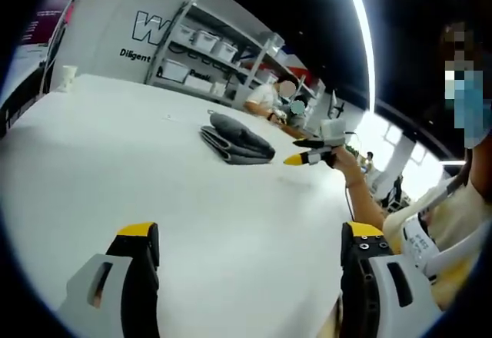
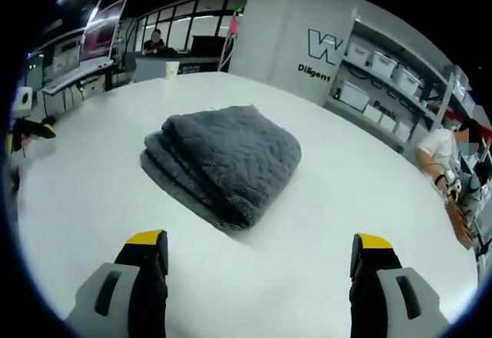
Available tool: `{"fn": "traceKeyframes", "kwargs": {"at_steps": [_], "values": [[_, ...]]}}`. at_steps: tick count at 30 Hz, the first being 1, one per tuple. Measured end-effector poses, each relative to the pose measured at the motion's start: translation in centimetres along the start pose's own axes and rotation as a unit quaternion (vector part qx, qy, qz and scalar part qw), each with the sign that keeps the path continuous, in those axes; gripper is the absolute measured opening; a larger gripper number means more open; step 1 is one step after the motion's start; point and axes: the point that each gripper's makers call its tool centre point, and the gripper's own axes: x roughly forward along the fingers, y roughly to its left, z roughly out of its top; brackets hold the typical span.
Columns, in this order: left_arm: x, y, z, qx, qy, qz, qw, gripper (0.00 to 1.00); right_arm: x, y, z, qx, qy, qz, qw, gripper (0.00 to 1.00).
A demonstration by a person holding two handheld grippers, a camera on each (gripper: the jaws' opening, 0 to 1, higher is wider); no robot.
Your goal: Open the folded towel by lifting each exposed corner and separating the folded layers until the towel lies flat within the target outline without major curled edges
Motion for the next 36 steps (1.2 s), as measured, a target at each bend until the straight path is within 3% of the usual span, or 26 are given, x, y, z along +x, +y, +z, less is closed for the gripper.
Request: {"fn": "traceKeyframes", "kwargs": {"at_steps": [7,11,14,24,31,36], "values": [[0.1,0.0,-0.1,0.004,0.004,0.001,1.0,0.97,-2.7,1.9,-1.6,-0.014,-0.003,0.024,0.9996,0.99],[0.3,-0.1,-0.2,0.005,0.007,0.001,1.0,0.97,-4.6,3.1,-2.7,-0.059,-0.006,0.032,0.9977,0.99],[0.3,-0.2,-0.1,0.006,0.008,-0.002,0.9999,0.97,-6.3,3.9,-3.8,-0.065,-0.001,0.037,0.9972,0.99],[0.2,-0.7,0.2,0.019,0.009,0.006,0.9998,0.96,-10.1,4.0,-6.6,-0.024,-0.017,0.044,0.9986,0.98],[0.7,-1.1,-0.5,0.032,0.027,0.004,0.9991,0.96,-10.3,4.8,-8.3,-0.015,-0.009,0.057,0.9982,0.96],[0.0,-0.9,0.1,0.039,0.02,0.018,0.9989,0.96,-10.6,4.9,-9.1,-0.007,-0.007,0.069,0.9976,0.95]]}}
